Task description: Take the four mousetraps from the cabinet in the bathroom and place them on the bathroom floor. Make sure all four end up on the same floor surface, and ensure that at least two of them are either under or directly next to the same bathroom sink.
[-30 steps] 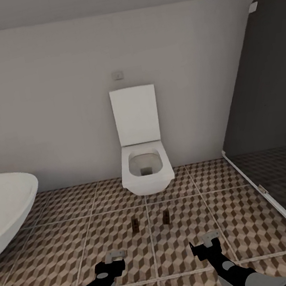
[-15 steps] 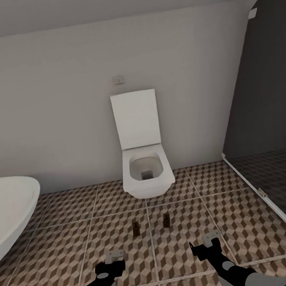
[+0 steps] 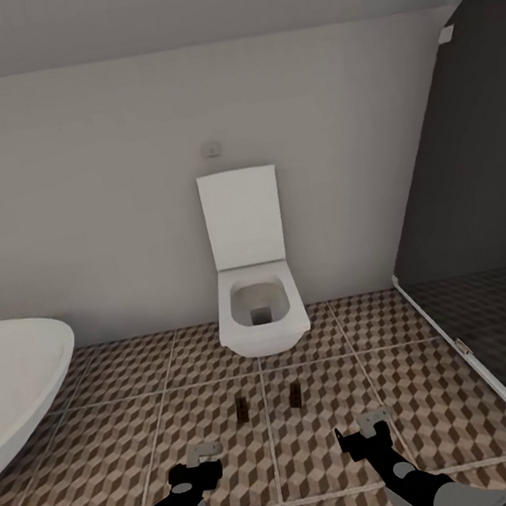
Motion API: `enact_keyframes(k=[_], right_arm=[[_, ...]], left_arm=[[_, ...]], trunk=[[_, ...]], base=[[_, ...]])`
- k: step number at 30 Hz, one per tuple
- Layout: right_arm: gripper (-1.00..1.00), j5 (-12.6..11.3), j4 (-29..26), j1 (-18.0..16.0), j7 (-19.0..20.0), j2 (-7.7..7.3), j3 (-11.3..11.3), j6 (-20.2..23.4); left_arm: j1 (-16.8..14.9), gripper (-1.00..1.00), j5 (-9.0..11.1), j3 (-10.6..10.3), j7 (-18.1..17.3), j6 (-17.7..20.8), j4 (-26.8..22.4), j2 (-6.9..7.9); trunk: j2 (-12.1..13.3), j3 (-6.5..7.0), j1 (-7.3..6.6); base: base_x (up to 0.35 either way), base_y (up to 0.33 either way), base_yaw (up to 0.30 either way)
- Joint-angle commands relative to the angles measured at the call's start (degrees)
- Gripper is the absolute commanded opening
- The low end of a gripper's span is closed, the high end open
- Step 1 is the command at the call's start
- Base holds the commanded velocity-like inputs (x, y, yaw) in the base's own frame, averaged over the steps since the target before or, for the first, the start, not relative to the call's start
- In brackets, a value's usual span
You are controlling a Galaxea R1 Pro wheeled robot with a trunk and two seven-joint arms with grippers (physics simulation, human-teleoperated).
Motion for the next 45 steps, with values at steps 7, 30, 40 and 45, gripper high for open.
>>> enact_keyframes(k=[7,30,40,45], right_arm=[[1.00,-0.56,0.04,-0.04,-0.55,0.08,0.51,-0.02],[1.00,-0.66,0.16,0.01,-0.73,0.04,0.47,1.54],[1.00,-0.71,0.12,0.04,-0.65,0.29,0.47,1.57],[1.00,-0.70,0.12,0.05,-0.71,0.16,0.44,1.57]], left_arm=[[-0.08,1.00,0.43,-0.48,0.08,-0.35,0.31,-0.16],[-0.06,1.00,0.43,-0.48,0.15,-0.37,1.21,-0.18],[-0.06,1.00,0.43,-0.48,0.15,-0.37,1.20,-0.18],[-0.06,1.00,0.43,-0.48,0.11,-0.38,1.12,-0.18]], trunk=[[2.80,1.21,-1.55],[12.03,5.34,-6.60],[16.04,7.14,-8.80],[18.04,8.03,-9.90]], base=[[0.000,0.000,0.000],[0.000,0.000,0.000],[0.000,0.000,0.000],[0.000,0.000,0.000]])
